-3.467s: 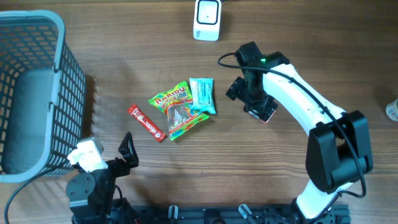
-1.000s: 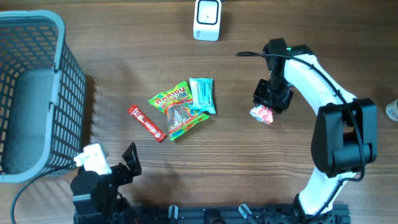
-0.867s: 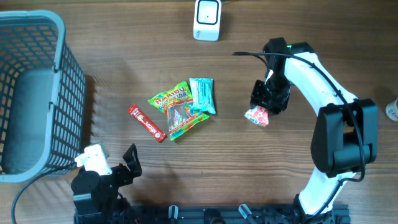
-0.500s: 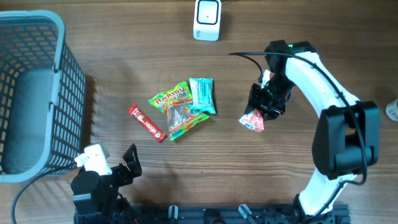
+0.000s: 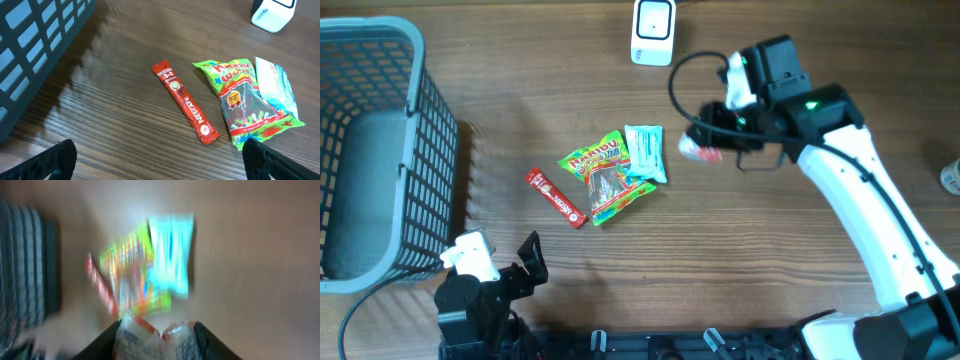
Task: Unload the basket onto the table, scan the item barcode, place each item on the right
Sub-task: 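Hold the Kleenex pack under the scanner with the right gripper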
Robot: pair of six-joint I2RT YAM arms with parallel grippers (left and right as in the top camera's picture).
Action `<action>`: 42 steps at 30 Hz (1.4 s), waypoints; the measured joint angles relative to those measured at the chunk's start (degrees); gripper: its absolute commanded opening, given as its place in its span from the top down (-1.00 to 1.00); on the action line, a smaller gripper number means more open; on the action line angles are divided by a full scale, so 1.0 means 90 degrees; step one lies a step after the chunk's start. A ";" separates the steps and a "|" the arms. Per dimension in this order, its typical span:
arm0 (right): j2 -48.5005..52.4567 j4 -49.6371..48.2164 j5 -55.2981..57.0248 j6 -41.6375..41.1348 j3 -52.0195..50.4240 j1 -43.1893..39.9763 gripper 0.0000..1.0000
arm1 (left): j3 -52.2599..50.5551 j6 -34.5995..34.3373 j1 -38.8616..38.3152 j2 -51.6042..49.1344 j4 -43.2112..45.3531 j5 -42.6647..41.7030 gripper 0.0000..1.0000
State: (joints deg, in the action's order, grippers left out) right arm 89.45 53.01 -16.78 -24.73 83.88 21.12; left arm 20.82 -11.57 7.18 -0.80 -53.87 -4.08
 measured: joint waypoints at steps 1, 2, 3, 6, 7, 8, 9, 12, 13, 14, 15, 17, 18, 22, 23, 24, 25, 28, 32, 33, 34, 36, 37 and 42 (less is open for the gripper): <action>0.0000 -0.0389 0.0391 -0.0095 0.0002 0.0117 0.13 | 0.0000 0.0000 0.0000 0.0000 -0.0002 0.0000 -1.00; 0.0007 -0.0699 0.0704 -0.0138 -0.0005 0.0192 0.12 | 0.0000 0.0000 0.0000 0.0000 -0.0010 -0.0002 -1.00; 0.0032 -0.1212 0.1110 -0.0189 -0.0010 0.0265 0.13 | 0.0000 0.0000 0.0000 0.0000 -0.0010 -0.0002 -1.00; 0.0323 -0.3019 0.2266 -0.0270 0.0000 0.0328 0.13 | 0.0000 0.0000 0.0000 0.0002 -0.0012 0.0000 -1.00; 0.0491 -0.3521 0.2458 -0.0223 0.0017 0.0328 0.13 | 0.0000 0.0000 0.0000 0.0000 -0.0015 0.0000 -1.00; 0.0692 -0.4046 0.2611 -0.0121 0.0019 0.0325 0.13 | 0.0000 0.0000 0.0000 0.0002 -0.0022 -0.0002 -1.00; 0.0988 -0.4665 0.2756 -0.0005 0.0029 0.0328 0.14 | 0.0000 0.0000 0.0000 0.0000 -0.0019 -0.0002 -1.00; 0.1872 -0.6059 0.2931 0.0544 0.0027 0.0328 0.12 | 0.0000 0.0000 0.0000 -0.0002 -0.0010 0.0000 -1.00; 0.2178 -0.6521 0.2968 0.0699 0.0017 0.0328 0.11 | 0.0000 0.0000 0.0000 0.0000 -0.0022 0.0000 -1.00; 0.2455 -0.7006 0.3004 0.0818 0.0012 0.0328 0.12 | 0.0000 0.0000 0.0000 -0.0002 -0.0019 -0.0002 -1.00; 0.2759 -0.7587 0.3026 0.0911 0.0015 0.0328 0.12 | 0.0000 0.0000 0.0000 -0.0005 -0.0017 -0.0002 -1.00; 0.3225 -0.8459 0.3045 0.1030 -0.0007 0.0328 0.11 | 0.0000 0.0000 0.0000 -0.0002 -0.0022 -0.0002 -1.00; 0.3395 -0.8796 0.3062 0.1069 -0.0002 0.0328 0.13 | 0.0000 0.0000 0.0000 -0.0002 -0.0017 -0.0002 -1.00; 0.4129 -0.9177 0.3084 0.1139 0.0573 0.0328 0.12 | 0.0000 0.0000 0.0000 -0.0005 -0.0017 -0.0002 -1.00; 0.4558 -0.9158 0.3038 0.1202 0.1107 0.0328 0.13 | 0.0000 0.0000 0.0000 -0.0005 -0.0017 -0.0002 -1.00; 0.4826 -0.8981 0.3026 0.1241 0.1447 0.0328 0.14 | 0.0000 0.0000 0.0000 -0.0007 -0.0015 -0.0002 -1.00; 0.5115 -0.8767 0.2985 0.1248 0.1870 0.0328 0.14 | 0.0000 0.0000 0.0000 0.0000 -0.0015 -0.0002 -1.00; 0.5649 -0.8335 0.2960 0.1268 0.2538 0.0328 0.14 | 0.0000 0.0000 0.0000 -0.0002 -0.0017 0.0000 -1.00; 0.5824 -0.8046 0.3026 0.1348 0.2664 0.0328 0.14 | 0.0000 0.0000 0.0000 -0.0002 -0.0017 0.0000 -1.00; 0.5824 -0.7924 0.3045 0.1392 0.2691 0.0328 0.17 | 0.0000 0.0000 0.0000 -0.0002 -0.0017 0.0000 -1.00; 0.5824 -0.7691 0.3070 0.1423 0.2747 0.0328 0.19 | 0.0000 0.0000 0.0000 -0.0002 -0.0017 0.0000 -1.00; 0.5741 -0.7006 0.3092 0.1457 0.2798 0.0316 0.19 | 0.0000 0.0000 0.0000 -0.0002 -0.0017 0.0000 -1.00; 0.5637 -0.6584 0.3089 0.1462 0.2822 0.0308 0.18 | 0.0000 0.0000 0.0000 -0.0002 -0.0017 -0.0002 -1.00; 0.4347 -0.4107 0.3432 0.1515 0.2856 0.0097 0.20 | 0.0000 0.0000 0.0000 -0.0005 -0.0017 0.0000 -1.00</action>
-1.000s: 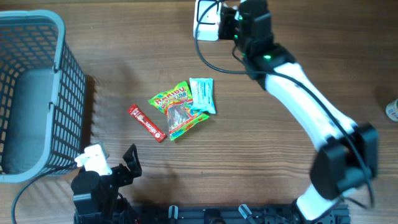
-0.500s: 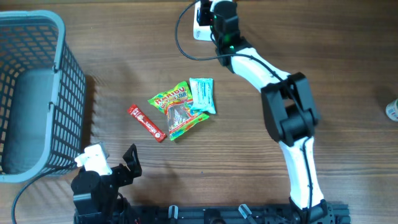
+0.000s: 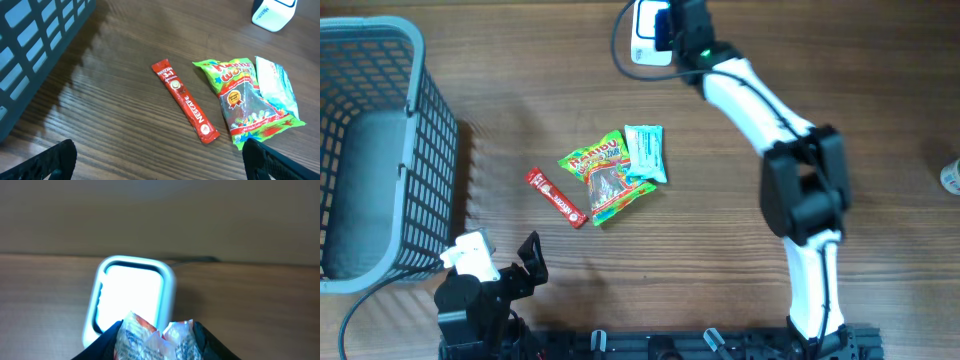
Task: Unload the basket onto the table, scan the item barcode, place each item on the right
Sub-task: 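Hold the Kleenex pack under the scanner with the right gripper, then carry the Kleenex pack to the far right and release it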
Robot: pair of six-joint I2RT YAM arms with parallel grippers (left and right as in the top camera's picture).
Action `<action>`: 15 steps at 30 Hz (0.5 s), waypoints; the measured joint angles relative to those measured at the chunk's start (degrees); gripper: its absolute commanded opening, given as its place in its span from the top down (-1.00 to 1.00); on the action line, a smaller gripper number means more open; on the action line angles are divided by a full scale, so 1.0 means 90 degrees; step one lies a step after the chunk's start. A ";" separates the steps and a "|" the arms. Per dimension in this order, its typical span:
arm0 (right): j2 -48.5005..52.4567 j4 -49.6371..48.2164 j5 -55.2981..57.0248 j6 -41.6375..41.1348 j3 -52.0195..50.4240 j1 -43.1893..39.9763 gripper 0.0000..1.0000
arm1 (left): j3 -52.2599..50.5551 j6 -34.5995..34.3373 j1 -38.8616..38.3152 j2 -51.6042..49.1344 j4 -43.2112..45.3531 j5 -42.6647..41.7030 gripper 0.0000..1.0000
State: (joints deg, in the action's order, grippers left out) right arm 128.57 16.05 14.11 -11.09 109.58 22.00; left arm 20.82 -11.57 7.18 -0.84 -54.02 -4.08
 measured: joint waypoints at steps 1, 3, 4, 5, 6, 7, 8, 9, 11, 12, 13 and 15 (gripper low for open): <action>-0.0369 0.0685 0.0136 0.0036 0.0010 -0.0090 0.21 | 0.0000 0.0000 0.0000 0.0000 0.0005 -0.0002 -1.00; -0.1154 0.1945 0.0566 0.0104 0.0058 -0.0391 0.24 | 0.0000 0.0000 0.0000 0.0000 0.0002 -0.0002 -1.00; -0.1411 0.2438 0.0767 0.0124 0.0109 -0.0576 0.24 | 0.0000 0.0000 0.0000 0.0000 0.0002 -0.0002 -1.00; -0.1581 0.2771 0.0979 0.0136 0.0124 -0.0743 0.25 | 0.0000 0.0000 0.0000 0.0000 0.0005 0.0000 -1.00; -0.1673 0.3208 0.1185 0.0153 0.0185 -0.0979 0.31 | 0.0000 0.0000 0.0000 0.0000 0.0000 -0.0002 -1.00; -0.1705 0.3604 0.1372 0.0155 0.0168 -0.1294 0.31 | 0.0000 0.0000 0.0000 0.0000 0.0000 0.0000 -1.00; -0.1673 0.3755 0.1496 0.0168 0.0066 -0.1683 0.31 | 0.0000 0.0000 0.0000 0.0000 0.0000 0.0000 -1.00; -0.1605 0.3776 0.1540 0.0151 -0.0073 -0.2035 0.29 | 0.0000 0.0000 0.0000 0.0000 0.0000 -0.0002 -1.00; -0.1433 0.3723 0.1545 0.0141 -0.0372 -0.2725 0.29 | 0.0000 0.0000 0.0000 0.0000 0.0000 0.0000 -1.00; -0.1336 0.3665 0.1530 0.0126 -0.0493 -0.2980 0.28 | 0.0000 0.0000 0.0000 0.0000 0.0000 0.0000 -1.00; -0.1166 0.3575 0.1481 0.0109 -0.0719 -0.3432 0.29 | 0.0000 0.0000 0.0000 0.0000 0.0000 -0.0002 -1.00; -0.0913 0.3473 0.1416 0.0097 -0.1018 -0.3990 0.31 | 0.0000 0.0000 0.0000 0.0000 0.0002 -0.0002 -1.00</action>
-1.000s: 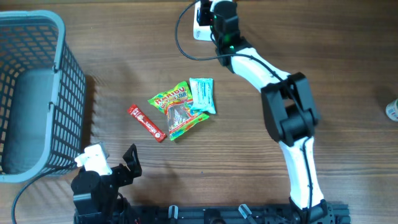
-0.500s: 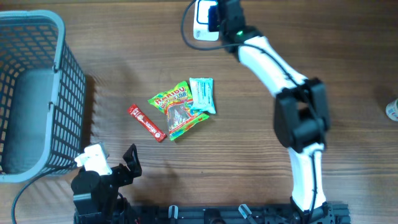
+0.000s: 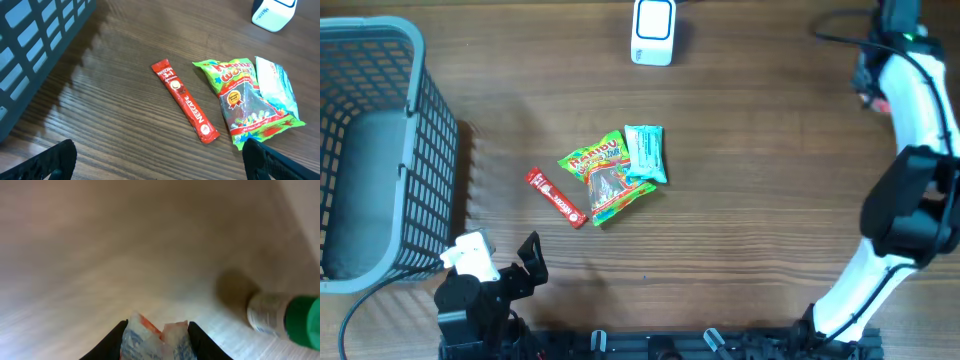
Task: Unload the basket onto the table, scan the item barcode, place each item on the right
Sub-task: 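Carry the Kleenex pack to the far right and release it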
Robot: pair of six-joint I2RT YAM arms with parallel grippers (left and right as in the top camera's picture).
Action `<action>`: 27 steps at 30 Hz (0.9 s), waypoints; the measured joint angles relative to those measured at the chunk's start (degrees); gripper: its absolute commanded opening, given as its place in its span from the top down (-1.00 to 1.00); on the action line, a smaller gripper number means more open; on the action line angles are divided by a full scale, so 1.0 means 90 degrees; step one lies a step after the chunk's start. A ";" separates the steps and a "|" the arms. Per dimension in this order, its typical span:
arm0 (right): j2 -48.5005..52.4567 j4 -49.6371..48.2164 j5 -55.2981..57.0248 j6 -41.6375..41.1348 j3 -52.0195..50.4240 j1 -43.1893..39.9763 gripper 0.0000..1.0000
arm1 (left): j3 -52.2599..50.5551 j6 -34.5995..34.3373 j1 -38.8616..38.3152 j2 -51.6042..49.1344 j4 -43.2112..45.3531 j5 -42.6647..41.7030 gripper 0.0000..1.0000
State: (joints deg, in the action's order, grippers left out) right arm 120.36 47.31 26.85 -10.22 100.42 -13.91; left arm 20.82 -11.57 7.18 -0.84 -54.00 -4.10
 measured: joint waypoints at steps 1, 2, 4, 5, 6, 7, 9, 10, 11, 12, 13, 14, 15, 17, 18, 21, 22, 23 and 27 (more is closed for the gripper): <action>0.0134 -0.0010 -0.0019 -0.0002 -0.0090 -0.0243 0.29 | 0.0000 0.0000 0.0000 0.0000 -0.0002 0.0000 -1.00; 0.0255 -0.0017 -0.0051 -0.0027 -0.0153 -0.0488 0.24 | 0.0000 0.0000 0.0000 0.0000 -0.0002 0.0002 -1.00; 0.0357 -0.0053 -0.0100 -0.0189 -0.0187 -0.0877 0.04 | 0.0000 0.0000 0.0000 0.0000 -0.0002 0.0000 -1.00; 0.0357 -0.0080 -0.0104 -0.0245 -0.0187 -0.0974 0.08 | 0.0000 0.0000 0.0000 0.0000 -0.0002 0.0002 -1.00; 0.0355 -0.0172 -0.0175 -0.0240 -0.0185 -0.1110 0.10 | 0.0000 0.0000 0.0000 0.0000 -0.0002 0.0002 -1.00; 0.0357 -0.0187 -0.0236 -0.0260 -0.0185 -0.1243 0.07 | 0.0000 0.0000 0.0000 0.0000 -0.0002 0.0000 -1.00; 0.0357 -0.0221 -0.0277 -0.0282 -0.0185 -0.1362 -0.33 | 0.0000 0.0000 0.0000 0.0000 -0.0002 0.0002 -1.00; 0.0357 -0.0289 -0.0287 -0.0321 -0.0185 -0.1387 -0.47 | 0.0000 0.0000 0.0000 0.0000 -0.0002 0.0002 -1.00; 0.0357 -0.0367 -0.0296 -0.0308 -0.0185 -0.1416 -0.95 | 0.0000 0.0000 0.0000 0.0000 -0.0002 0.0000 -1.00; 0.0357 -0.0389 -0.0308 -0.0333 -0.0185 -0.1426 -0.99 | 0.0000 0.0000 0.0000 0.0000 -0.0002 0.0002 -1.00; 0.0357 -0.0398 -0.0316 -0.0335 -0.0185 -0.1430 -0.99 | 0.0000 0.0000 0.0000 0.0000 0.0000 0.0002 -1.00; 0.0357 -0.0325 -0.0321 -0.0342 -0.0177 -0.1430 -0.99 | 0.0000 0.0000 0.0000 0.0000 -0.0002 0.0000 -1.00; 0.0357 -0.0138 -0.0352 -0.0355 -0.0107 -0.1428 -0.99 | 0.0000 0.0000 0.0000 0.0000 -0.0002 0.0002 -1.00; 0.0357 0.0321 -0.0573 -0.0359 0.0211 -0.1384 -0.99 | 0.0000 0.0000 0.0000 0.0000 -0.0002 0.0002 -1.00; 0.0352 0.0605 -0.0889 -0.0376 0.0529 -0.1302 -0.99 | 0.0000 0.0000 0.0000 0.0000 -0.0002 0.0002 -1.00; 0.0199 0.1241 -0.2217 -0.0381 0.0969 -0.0896 -0.99 | 0.0000 0.0000 0.0000 0.0000 -0.0002 0.0002 -1.00; 0.0095 0.1409 -0.2793 -0.0381 0.0986 -0.0653 -0.99 | 0.0000 0.0000 0.0000 0.0000 -0.0002 0.0000 -1.00; 0.0046 0.1540 -0.3196 -0.0381 0.1003 -0.0469 -0.99 | 0.0000 0.0000 0.0000 0.0000 -0.0002 0.0002 -1.00; -0.0044 0.2404 -0.4651 -0.0379 0.1042 0.1098 -0.99 | 0.0000 0.0000 0.0000 0.0000 0.0000 0.0002 -1.00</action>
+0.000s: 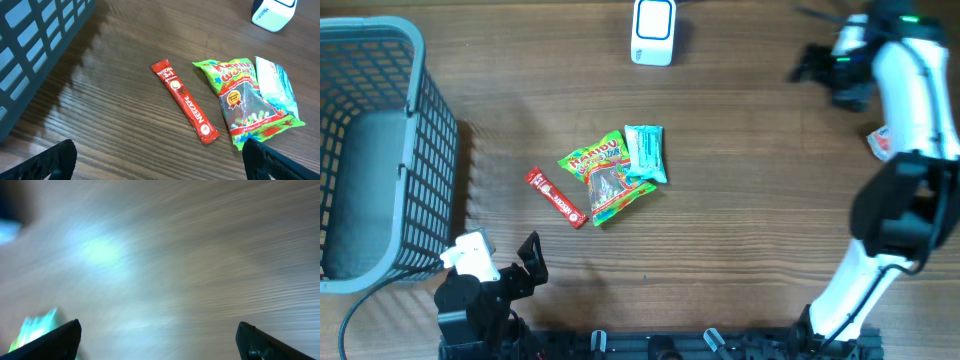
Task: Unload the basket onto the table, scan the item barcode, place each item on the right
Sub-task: 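Carry the Kleenex pack to the far right and release it, then move the right gripper to the green wipes pack and grasp it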
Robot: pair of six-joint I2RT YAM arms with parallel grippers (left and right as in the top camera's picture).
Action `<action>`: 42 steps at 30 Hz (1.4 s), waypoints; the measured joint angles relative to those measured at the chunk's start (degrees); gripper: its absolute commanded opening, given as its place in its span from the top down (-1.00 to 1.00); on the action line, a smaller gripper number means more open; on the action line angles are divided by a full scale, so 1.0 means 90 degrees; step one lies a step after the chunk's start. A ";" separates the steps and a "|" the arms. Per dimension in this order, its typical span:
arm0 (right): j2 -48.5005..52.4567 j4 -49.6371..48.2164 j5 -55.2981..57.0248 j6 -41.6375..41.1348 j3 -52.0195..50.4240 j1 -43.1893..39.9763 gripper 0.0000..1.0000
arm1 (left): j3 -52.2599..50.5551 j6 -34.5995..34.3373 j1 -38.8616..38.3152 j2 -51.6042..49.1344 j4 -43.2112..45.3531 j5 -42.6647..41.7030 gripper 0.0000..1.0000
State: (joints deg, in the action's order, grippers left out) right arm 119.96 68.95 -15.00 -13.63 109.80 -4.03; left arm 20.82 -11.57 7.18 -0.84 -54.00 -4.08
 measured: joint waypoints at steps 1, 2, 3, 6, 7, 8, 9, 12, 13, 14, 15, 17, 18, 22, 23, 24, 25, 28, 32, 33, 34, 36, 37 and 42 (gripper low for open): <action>0.0000 0.0087 -0.0029 0.0002 0.0000 0.0372 -1.00 | 0.0000 0.0000 0.0000 0.0000 -0.0002 0.0000 -1.00; 0.0000 0.0129 0.0010 -0.0002 0.0000 0.0777 -0.99 | 0.0000 0.0000 0.0000 0.0000 -0.0002 -0.0002 -1.00; 0.0000 0.0151 0.0153 -0.0012 0.0000 0.1195 -0.99 | 0.0000 0.0000 0.0000 0.0000 -0.0002 0.0000 -1.00; 0.0000 0.0073 0.0833 -0.0199 0.0000 0.2523 -0.99 | 0.0000 0.0000 0.0000 0.0000 -0.0002 -0.0002 -1.00; 0.0000 -0.0034 0.1127 -0.0274 -0.0024 0.3036 -0.99 | 0.0000 0.0000 0.0000 0.0000 -0.0002 0.0000 -1.00; 0.0000 -0.0163 0.1591 -0.0437 -0.0121 0.3665 -0.91 | 0.0000 0.0000 0.0000 0.0000 -0.0002 0.0000 -1.00; 0.0000 -0.0194 0.1785 -0.0525 -0.0182 0.3905 -0.90 | 0.0000 0.0000 0.0000 0.0000 -0.0002 -0.0002 -1.00; 0.0010 -0.0457 0.2494 -0.0799 -0.0364 0.4534 -0.73 | 0.0000 0.0000 0.0000 0.0000 -0.0002 0.0000 -1.00; 0.0041 -0.0549 0.2681 -0.0872 -0.0367 0.4660 -0.67 | 0.0000 0.0000 0.0000 0.0000 -0.0002 0.0000 -1.00; 0.0085 -0.0641 0.2822 -0.0928 -0.0367 0.4743 -0.65 | 0.0000 0.0000 0.0000 0.0000 -0.0002 0.0000 -1.00; 0.0202 -0.0748 0.3026 -0.1030 -0.0367 0.4860 -0.65 | 0.0000 0.0000 0.0000 0.0000 -0.0002 -0.0002 -1.00; 0.0493 -0.0884 0.3242 -0.1132 -0.0369 0.4979 -0.65 | 0.0000 0.0000 0.0000 0.0000 -0.0002 -0.0002 -1.00; 0.0631 -0.0940 0.3317 -0.1178 -0.0369 0.5020 -0.65 | 0.0000 0.0000 0.0000 0.0000 0.0000 0.0000 -1.00; 0.0918 -0.1348 0.3536 -0.1260 -0.0398 0.5236 -0.67 | 0.0000 0.0000 0.0000 0.0000 -0.0002 0.0000 -1.00; 0.0923 -0.1438 0.3585 -0.1299 -0.0398 0.5306 -0.66 | 0.0000 0.0000 0.0000 0.0000 -0.0002 0.0000 -1.00; 0.0930 -0.1506 0.3628 -0.1324 -0.0398 0.5340 -0.65 | 0.0000 0.0000 0.0000 0.0000 -0.0002 -0.0002 -1.00; 0.0947 -0.1552 0.3657 -0.1360 -0.0398 0.5370 -0.61 | 0.0000 0.0000 0.0000 0.0000 -0.0002 -0.0002 -1.00; 0.1168 -0.1443 0.3808 -0.1528 -0.0398 0.5379 -0.52 | 0.0000 0.0000 0.0000 0.0000 -0.0002 0.0000 -1.00; 0.1564 -0.1076 0.4126 -0.1928 -0.0367 0.5391 -0.50 | 0.0000 0.0000 0.0000 0.0000 0.0002 0.0000 -1.00; 0.1581 -0.1073 0.4153 -0.1979 -0.0367 0.5391 -0.45 | 0.0000 0.0000 0.0000 0.0000 -0.0002 -0.0002 -1.00; 0.1581 -0.1076 0.4175 -0.2016 -0.0367 0.5391 -0.40 | 0.0000 0.0000 0.0000 0.0000 0.0000 0.0000 -1.00; 0.1598 -0.1090 0.4214 -0.2130 -0.0367 0.5391 -0.24 | 0.0000 0.0000 0.0000 0.0000 -0.0002 -0.0002 -1.00; 0.1600 -0.1088 0.4221 -0.2200 -0.0367 0.5391 -0.17 | 0.0000 0.0000 0.0000 0.0000 -0.0002 0.0000 -1.00; 0.1661 -0.0860 0.4590 -0.2667 -0.0369 0.5389 0.36 | 0.0000 0.0000 0.0000 0.0000 -0.0002 -0.0002 -1.00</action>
State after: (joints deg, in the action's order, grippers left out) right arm 134.91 61.21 26.30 -37.63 106.48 44.47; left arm 20.82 -11.57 7.18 -0.84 -54.02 -4.10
